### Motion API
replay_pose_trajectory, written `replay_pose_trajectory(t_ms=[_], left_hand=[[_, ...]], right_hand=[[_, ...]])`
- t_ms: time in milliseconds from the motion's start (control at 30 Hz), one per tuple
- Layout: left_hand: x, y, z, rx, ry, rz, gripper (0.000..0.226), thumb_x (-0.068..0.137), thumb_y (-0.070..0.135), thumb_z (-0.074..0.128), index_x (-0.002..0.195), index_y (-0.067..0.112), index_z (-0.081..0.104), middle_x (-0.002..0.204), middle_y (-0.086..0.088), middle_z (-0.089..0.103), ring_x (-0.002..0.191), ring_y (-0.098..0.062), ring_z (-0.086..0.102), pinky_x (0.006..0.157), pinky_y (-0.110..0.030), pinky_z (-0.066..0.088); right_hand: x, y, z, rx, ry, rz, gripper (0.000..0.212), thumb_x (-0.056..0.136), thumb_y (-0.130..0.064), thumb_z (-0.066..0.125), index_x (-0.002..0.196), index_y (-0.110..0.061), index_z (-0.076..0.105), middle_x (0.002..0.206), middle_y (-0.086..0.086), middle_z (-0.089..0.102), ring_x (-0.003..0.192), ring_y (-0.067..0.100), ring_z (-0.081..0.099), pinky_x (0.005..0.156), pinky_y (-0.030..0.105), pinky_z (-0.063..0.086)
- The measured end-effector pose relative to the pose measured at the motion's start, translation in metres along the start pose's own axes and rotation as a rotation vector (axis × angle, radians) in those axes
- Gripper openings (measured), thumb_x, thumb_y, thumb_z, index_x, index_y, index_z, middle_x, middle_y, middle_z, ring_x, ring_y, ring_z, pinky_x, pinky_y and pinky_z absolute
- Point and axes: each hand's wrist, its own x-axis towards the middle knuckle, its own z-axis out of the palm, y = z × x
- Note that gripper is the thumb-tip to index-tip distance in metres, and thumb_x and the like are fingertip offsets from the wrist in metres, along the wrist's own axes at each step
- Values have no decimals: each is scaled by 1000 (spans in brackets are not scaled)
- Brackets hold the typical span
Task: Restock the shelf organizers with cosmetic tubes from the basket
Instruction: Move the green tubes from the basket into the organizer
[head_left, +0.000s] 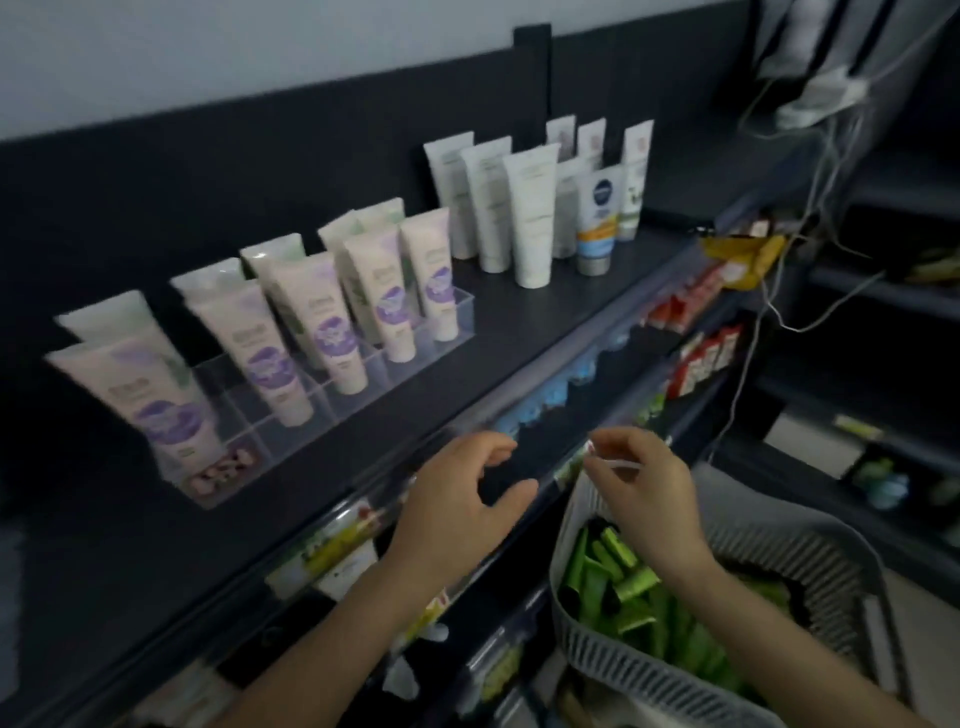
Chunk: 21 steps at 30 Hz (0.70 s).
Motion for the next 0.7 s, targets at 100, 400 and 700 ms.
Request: replay_pose_trajectory(t_ms=[100,400,700], left_hand=[[13,4,55,-32,-160,-31,33,81,36,69,110,23,62,106,11,63,100,-2,57,89,-28,49],[39,-14,184,23,-528,-112,37,86,37,64,117,19,59,116,9,59,108,-5,55,89,-19,45],[47,-50,291,154,-736,-243,30,85,38,62,105,16,64,103,4,62,96,-12,59,83,-32,52]], right_hand=[[-2,56,-31,-104,37,126,18,86,-16,67,103,-12,66,94,0,64,85,13,63,68,18,47],[-27,198,-92,-269,-20,579,19,79,-8,70,98,-4,69,86,6,66,86,25,62,72,26,40],[-23,286,-94,-457,-412,820,37,82,-16,63,56,-27,41,60,-8,44,75,18,49,63,24,29]])
